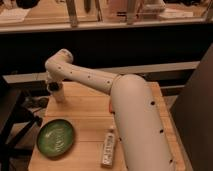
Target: Place the eraser in the ceramic cup
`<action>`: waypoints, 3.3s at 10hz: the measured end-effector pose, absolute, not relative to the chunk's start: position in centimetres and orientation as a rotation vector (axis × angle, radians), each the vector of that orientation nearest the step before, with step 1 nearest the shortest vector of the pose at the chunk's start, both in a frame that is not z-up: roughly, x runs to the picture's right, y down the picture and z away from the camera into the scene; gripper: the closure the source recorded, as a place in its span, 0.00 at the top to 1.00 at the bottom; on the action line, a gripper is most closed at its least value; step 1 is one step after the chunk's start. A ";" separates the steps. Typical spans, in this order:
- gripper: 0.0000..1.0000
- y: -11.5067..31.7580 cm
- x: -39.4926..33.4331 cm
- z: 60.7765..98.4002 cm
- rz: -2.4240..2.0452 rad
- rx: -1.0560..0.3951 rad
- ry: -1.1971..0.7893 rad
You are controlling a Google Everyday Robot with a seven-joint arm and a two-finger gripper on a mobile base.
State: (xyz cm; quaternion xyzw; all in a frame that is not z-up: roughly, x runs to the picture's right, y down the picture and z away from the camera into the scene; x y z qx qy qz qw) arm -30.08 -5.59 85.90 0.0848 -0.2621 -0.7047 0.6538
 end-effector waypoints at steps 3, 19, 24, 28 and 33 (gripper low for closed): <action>0.00 -5.8 -30.8 86.1 -1.612 0.250 -0.607; 0.80 -6.7 -30.0 88.7 -1.529 0.408 -0.690; 0.80 -6.8 -29.8 88.4 -1.516 0.437 -0.705; 0.80 -7.3 -29.7 87.7 -1.521 0.465 -0.695; 0.80 -8.9 -29.8 85.7 -1.556 0.496 -0.645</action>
